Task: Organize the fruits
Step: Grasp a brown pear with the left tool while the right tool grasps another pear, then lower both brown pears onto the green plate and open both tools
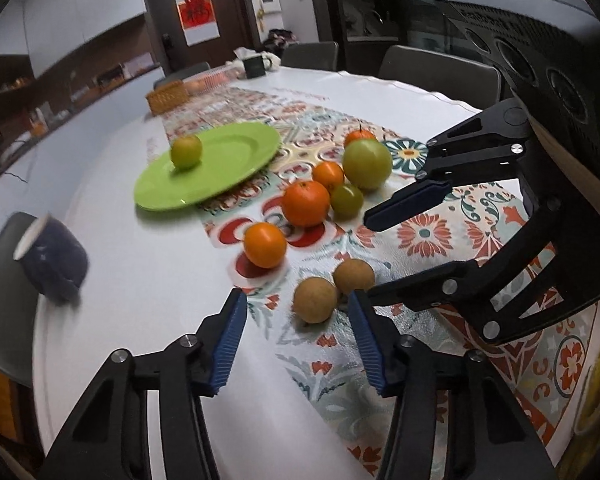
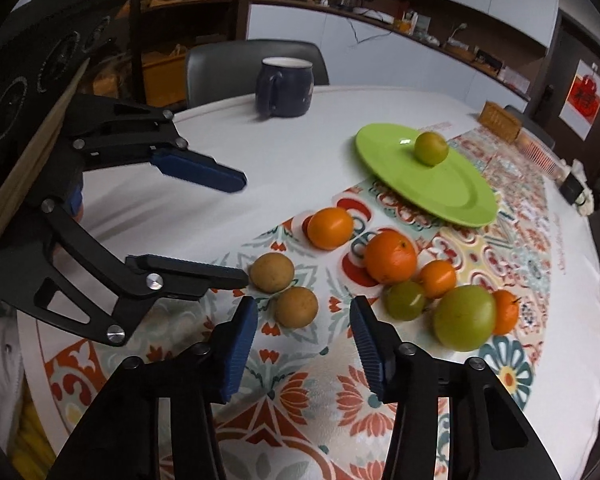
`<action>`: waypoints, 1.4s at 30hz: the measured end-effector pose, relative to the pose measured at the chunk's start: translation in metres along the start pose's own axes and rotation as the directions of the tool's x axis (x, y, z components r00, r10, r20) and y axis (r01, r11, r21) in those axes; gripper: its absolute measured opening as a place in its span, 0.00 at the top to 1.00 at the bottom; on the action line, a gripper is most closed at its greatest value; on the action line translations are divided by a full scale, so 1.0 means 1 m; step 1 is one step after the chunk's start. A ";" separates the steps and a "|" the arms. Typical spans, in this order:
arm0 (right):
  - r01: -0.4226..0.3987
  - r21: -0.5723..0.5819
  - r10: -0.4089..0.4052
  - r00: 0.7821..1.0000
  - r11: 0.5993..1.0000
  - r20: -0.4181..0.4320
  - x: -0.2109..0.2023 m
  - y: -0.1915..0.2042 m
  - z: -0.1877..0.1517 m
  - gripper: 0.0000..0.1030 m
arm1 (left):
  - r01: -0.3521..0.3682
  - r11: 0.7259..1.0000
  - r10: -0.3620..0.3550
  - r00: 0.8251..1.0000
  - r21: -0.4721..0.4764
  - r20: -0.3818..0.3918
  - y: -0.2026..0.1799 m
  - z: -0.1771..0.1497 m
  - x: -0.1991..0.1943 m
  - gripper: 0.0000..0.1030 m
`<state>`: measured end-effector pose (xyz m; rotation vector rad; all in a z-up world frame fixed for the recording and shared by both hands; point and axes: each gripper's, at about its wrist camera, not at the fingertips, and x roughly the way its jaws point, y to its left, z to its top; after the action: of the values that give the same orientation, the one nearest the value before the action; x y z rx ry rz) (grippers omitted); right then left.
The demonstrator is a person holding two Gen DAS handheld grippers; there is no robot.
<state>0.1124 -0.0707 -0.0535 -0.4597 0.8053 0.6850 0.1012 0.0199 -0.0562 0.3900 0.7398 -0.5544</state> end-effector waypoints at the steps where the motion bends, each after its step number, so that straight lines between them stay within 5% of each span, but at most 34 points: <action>1: -0.007 0.003 0.007 1.000 1.000 -0.003 0.002 0.000 0.000 0.55 | 0.008 1.000 -0.008 1.000 0.002 -0.005 0.000 -0.001 0.003 0.51; 17: -0.079 0.033 0.079 0.997 0.996 -0.019 0.023 -0.010 -0.004 0.67 | 0.068 0.997 -0.070 0.995 -0.046 -0.065 0.006 0.002 0.027 0.63; 20: -0.086 0.047 0.087 0.996 0.995 -0.020 0.024 -0.011 -0.005 0.72 | 0.087 0.994 -0.092 0.993 -0.066 -0.078 0.005 0.003 0.030 0.72; 42: -0.049 0.224 0.020 0.991 0.973 0.134 -0.026 -0.033 -0.005 0.72 | -0.037 0.971 0.034 0.999 -0.238 -0.016 -0.007 0.028 -0.015 0.73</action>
<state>0.1206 -0.1068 -0.0319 -0.1919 0.7580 0.6397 0.1020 0.0052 -0.0274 0.1836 0.7994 -0.4235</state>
